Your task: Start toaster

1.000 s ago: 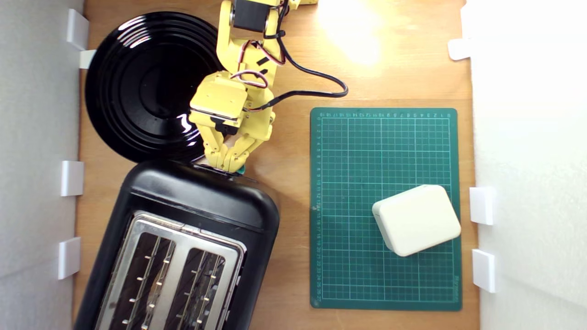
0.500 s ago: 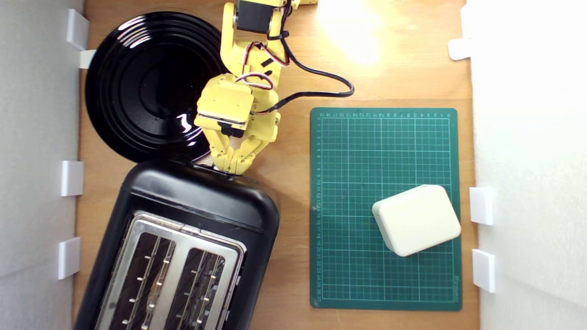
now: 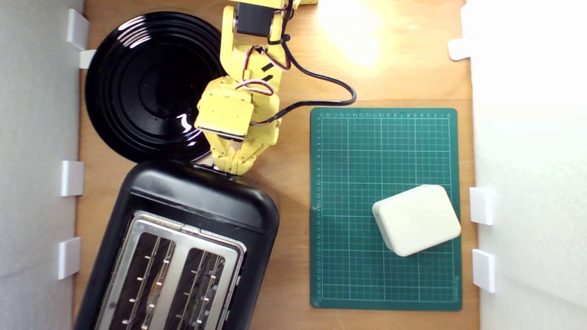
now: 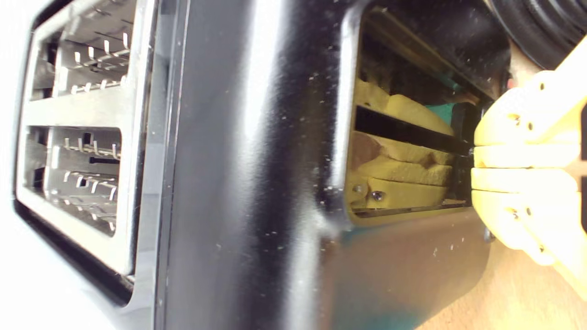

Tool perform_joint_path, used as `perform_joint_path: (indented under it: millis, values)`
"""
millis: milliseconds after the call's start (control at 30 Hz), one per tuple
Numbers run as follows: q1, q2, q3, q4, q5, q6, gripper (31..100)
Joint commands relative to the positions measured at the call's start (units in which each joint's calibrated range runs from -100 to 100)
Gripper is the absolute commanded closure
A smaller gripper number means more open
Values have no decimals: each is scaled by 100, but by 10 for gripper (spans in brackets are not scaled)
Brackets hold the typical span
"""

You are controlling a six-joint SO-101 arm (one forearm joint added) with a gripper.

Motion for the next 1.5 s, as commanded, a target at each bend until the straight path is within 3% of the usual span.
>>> perform_joint_path:
  millis: [0, 267, 633, 767, 1067, 1467]
  values:
    - [-115, 98, -367, -95, 332, 27, 989]
    - [-115, -252, -921, -95, 1566, 33, 989]
    - [-115, -943, -1276, -104, 2097, 27, 989]
    - [-44, -1334, -1548, -423, 2122, 38, 989]
    - [-290, -2742, -2203, -461, 3322, 7, 989]
    - [-726, -5556, -249, -489, 3304, -528, 989]
